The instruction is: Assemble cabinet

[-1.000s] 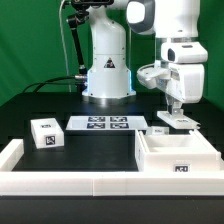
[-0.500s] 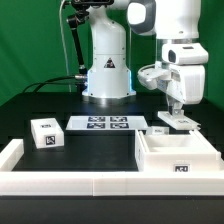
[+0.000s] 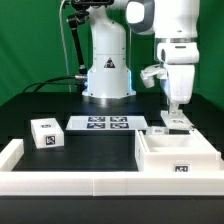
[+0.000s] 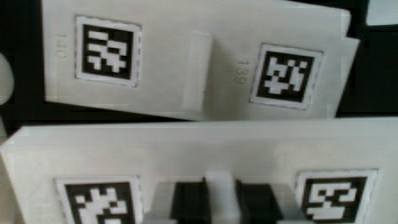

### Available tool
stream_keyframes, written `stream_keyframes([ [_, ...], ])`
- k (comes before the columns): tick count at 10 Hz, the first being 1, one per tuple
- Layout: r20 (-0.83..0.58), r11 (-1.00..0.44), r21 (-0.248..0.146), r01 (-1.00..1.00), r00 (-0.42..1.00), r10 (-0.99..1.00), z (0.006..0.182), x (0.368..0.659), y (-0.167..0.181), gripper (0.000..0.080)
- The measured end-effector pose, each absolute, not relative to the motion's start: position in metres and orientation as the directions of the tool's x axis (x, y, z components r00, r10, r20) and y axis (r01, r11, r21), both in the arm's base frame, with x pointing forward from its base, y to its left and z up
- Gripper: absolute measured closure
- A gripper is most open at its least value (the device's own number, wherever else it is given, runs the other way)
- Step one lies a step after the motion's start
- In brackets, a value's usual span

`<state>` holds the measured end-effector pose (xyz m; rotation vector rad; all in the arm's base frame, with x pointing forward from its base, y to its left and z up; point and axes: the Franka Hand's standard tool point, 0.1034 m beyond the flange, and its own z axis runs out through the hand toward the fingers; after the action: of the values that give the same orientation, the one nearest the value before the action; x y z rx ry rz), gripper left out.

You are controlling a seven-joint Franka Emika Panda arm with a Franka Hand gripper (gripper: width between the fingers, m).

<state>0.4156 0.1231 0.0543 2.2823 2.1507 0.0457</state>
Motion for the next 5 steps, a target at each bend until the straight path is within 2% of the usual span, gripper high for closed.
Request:
stream_keyframes([
  [4,0.018,-0.061,0.023,0.998,0.061,0.998,0.054,0.416,0.121,0.0731],
  [5,0.007,-0.046,0.024,0.999,0.046,0.999,0.057,0.426,0.112,0.0731],
])
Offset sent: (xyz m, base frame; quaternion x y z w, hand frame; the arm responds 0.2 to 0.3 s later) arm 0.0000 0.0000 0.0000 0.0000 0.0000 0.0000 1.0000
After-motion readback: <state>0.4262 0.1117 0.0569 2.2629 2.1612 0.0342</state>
